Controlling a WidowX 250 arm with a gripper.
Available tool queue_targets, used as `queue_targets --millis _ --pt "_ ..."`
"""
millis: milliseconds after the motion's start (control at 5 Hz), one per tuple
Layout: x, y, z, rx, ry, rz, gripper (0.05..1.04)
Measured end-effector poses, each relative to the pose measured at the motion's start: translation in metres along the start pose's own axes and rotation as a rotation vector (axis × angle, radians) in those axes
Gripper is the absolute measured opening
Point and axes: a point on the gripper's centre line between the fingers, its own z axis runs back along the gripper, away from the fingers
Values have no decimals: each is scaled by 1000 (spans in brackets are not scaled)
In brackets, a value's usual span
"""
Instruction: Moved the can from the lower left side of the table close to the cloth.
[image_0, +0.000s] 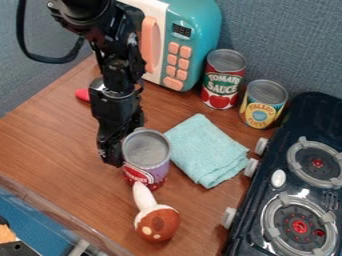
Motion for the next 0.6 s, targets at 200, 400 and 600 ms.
queue_targets --millis 200,400,600 --pt "-1 0 6 -4 8 -20 1000" --pt "15 0 26 -39 21 -4 1000" --pt "26 2 53 -76 36 16 999"
